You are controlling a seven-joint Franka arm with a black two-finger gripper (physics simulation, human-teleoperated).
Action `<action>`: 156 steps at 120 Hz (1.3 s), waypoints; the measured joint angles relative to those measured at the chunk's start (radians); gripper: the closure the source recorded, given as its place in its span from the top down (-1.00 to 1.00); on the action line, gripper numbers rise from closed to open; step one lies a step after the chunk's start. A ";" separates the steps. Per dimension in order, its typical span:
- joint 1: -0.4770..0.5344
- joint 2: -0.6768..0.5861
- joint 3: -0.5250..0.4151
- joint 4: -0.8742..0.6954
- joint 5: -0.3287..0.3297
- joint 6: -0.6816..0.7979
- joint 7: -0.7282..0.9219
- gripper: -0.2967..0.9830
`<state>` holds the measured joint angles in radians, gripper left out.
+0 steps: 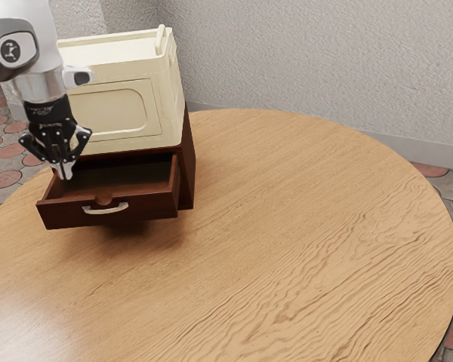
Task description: Push the drawer handle with one arm to close the drawer
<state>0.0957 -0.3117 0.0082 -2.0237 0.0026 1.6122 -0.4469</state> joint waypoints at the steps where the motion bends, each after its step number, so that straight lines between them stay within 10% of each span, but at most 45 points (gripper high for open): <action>1: 0.001 -0.003 -0.003 -0.007 -0.003 0.004 -0.002 -0.66; 66: 0.270 -0.144 -0.314 -0.301 -0.172 0.164 -0.073 -0.69; 156: 0.433 0.004 -0.441 -0.395 -0.063 0.612 -0.106 -0.69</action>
<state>0.5283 -0.3074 -0.4326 -2.4190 -0.0608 2.2243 -0.5524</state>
